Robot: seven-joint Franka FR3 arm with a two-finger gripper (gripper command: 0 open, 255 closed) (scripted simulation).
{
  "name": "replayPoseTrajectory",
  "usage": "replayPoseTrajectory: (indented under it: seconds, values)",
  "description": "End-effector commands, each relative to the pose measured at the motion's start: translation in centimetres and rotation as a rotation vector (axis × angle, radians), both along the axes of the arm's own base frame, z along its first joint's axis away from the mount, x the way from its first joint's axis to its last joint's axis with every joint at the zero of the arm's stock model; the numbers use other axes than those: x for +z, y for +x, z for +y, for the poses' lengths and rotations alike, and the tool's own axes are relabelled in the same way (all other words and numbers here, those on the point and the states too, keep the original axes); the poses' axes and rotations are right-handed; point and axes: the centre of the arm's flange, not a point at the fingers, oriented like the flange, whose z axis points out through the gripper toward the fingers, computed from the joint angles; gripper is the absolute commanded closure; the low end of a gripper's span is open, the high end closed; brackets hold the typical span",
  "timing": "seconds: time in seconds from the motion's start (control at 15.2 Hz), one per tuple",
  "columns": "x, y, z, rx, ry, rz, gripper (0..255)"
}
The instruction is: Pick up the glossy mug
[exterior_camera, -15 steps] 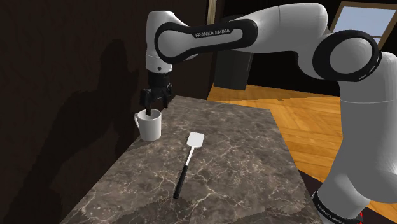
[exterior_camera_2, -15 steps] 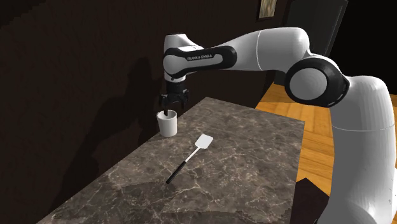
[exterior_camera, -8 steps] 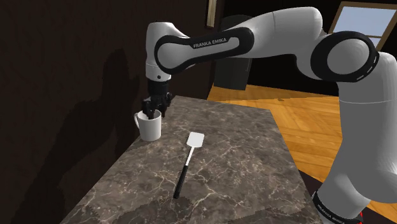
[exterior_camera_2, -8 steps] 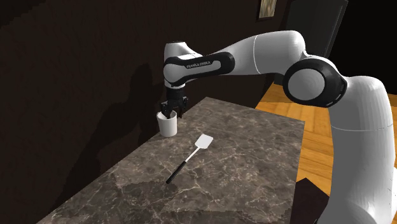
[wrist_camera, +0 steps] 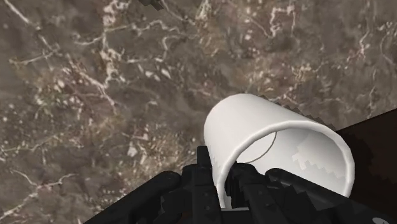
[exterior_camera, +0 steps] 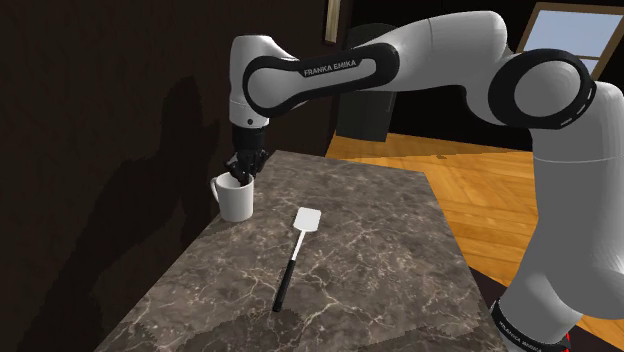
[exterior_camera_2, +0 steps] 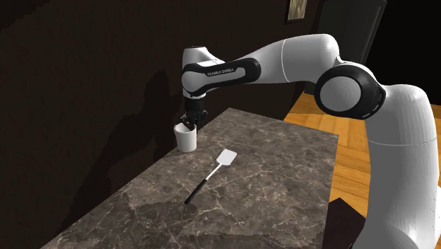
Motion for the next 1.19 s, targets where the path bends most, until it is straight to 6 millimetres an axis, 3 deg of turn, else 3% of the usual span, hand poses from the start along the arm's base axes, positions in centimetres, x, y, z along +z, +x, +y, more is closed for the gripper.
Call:
replayPoseTrajectory:
  seconds: [0.0, 0.99, 1.12]
  values:
    - [0.0, 0.0, 0.0, 0.000, 0.000, 0.000, 255]
    - [7.9, 0.0, 0.0, 0.000, 0.000, 0.000, 255]
    - [8.0, 0.0, 0.0, 0.000, 0.000, 0.000, 255]
